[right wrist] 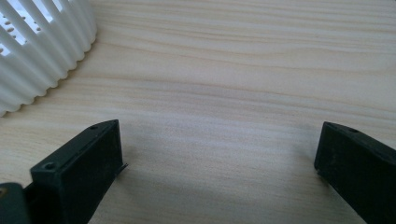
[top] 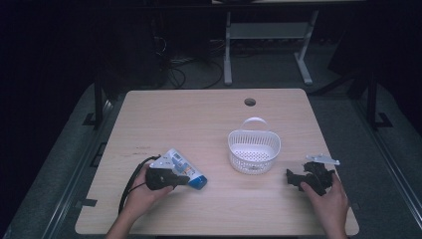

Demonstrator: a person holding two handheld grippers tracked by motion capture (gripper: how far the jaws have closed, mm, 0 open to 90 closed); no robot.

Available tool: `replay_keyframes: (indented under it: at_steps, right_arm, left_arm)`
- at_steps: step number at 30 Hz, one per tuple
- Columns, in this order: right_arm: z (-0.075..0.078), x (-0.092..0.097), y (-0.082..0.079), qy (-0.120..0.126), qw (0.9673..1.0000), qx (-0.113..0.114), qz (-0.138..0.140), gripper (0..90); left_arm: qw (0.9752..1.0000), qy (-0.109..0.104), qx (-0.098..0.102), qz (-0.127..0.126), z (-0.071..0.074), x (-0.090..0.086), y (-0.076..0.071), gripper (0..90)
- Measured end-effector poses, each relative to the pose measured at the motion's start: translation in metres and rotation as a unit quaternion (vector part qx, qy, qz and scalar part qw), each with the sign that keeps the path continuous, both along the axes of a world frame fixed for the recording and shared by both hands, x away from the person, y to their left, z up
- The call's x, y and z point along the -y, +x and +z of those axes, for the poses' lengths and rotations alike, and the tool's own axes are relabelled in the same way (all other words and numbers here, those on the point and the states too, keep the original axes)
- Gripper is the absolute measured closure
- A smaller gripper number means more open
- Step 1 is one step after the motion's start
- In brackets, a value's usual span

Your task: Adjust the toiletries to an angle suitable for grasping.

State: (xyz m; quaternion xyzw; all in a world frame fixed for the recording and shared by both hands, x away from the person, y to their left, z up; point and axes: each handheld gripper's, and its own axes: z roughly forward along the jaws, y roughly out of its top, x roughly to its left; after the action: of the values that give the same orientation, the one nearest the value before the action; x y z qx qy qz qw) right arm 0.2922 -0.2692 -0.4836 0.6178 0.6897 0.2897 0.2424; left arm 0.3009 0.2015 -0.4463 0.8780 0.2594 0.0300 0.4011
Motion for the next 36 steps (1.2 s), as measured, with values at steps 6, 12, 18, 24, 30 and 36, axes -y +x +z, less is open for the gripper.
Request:
replay_keyframes:
  at_steps: [6, 12, 18, 24, 30, 36]
  right_arm:
    - [0.000, 0.000, 0.000, 0.000, 1.0000, 0.000, 0.000, 0.5]
    - [0.000, 0.000, 0.000, 0.000, 1.0000, 0.000, 0.000, 0.4]
    - [0.000, 0.000, 0.000, 0.000, 1.0000, 0.000, 0.000, 0.5]
    - [0.000, 0.000, 0.000, 0.000, 1.0000, 0.000, 0.000, 0.5]
    - [0.000, 0.000, 0.000, 0.000, 1.0000, 0.000, 0.000, 0.4]
    - [0.000, 0.000, 0.000, 0.000, 1.0000, 0.000, 0.000, 0.5]
  left_arm:
    - [1.0000, 0.001, 0.000, -0.004, -0.001, 0.009, 0.004, 90.0]
    - [0.9999, 0.002, 0.001, -0.011, -0.001, 0.016, 0.007, 90.0]
    - [0.9998, 0.002, 0.007, -0.017, -0.001, 0.025, 0.011, 90.0]
    - [0.9997, 0.003, 0.009, -0.022, -0.002, 0.034, 0.017, 90.0]
    - [0.9997, 0.000, 0.010, -0.021, -0.001, 0.040, 0.025, 90.0]
    - [0.9998, -0.004, 0.010, -0.019, -0.002, 0.043, 0.028, 90.0]
